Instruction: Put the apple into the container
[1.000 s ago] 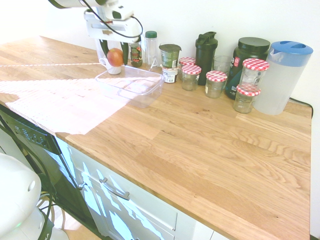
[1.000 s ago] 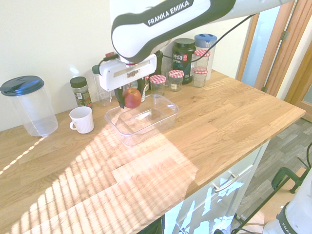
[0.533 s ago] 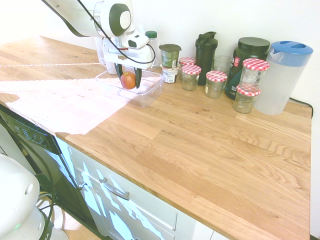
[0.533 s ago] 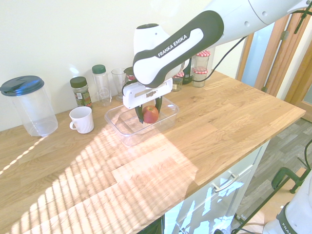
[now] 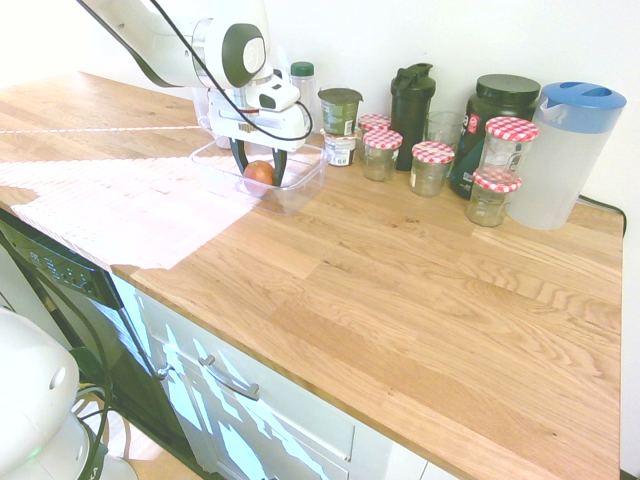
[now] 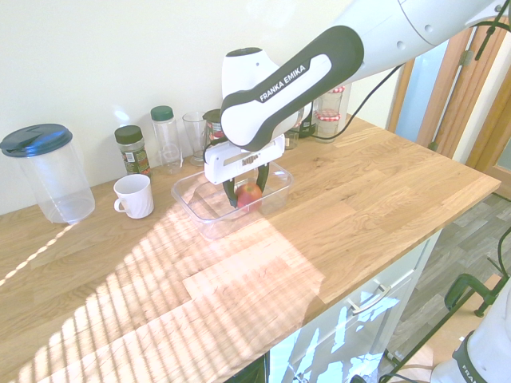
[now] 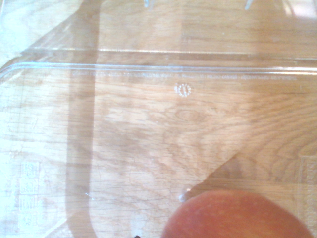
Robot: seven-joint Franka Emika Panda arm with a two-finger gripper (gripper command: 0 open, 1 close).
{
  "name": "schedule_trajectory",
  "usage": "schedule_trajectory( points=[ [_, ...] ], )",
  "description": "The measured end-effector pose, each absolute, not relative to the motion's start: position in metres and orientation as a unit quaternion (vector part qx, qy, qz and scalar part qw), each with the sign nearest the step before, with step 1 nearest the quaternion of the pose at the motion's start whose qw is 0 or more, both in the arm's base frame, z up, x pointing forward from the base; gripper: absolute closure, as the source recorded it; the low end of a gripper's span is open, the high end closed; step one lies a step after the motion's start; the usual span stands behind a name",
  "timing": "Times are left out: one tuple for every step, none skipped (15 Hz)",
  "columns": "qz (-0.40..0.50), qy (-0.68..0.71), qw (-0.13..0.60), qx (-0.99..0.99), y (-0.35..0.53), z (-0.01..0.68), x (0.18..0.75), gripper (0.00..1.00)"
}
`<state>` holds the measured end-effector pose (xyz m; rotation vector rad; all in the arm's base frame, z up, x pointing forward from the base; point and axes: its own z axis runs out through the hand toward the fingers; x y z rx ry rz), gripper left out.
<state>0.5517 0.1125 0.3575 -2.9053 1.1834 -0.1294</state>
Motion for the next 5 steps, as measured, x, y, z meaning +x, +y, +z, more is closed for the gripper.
schedule_trajectory(
  points=[
    [-0.042, 0.376, 0.000, -0.926, 0.113, 0.358, 0.552, 0.00],
    [-0.046, 0.375, 0.002, -0.926, 0.114, 0.362, 0.552, 0.00],
    [-0.051, 0.372, 0.006, -0.927, 0.117, 0.375, 0.553, 0.00],
    [-0.058, 0.366, 0.012, -0.929, 0.122, 0.398, 0.552, 0.00],
    [-0.062, 0.358, 0.013, -0.932, 0.131, 0.428, 0.546, 0.00]
  ],
)
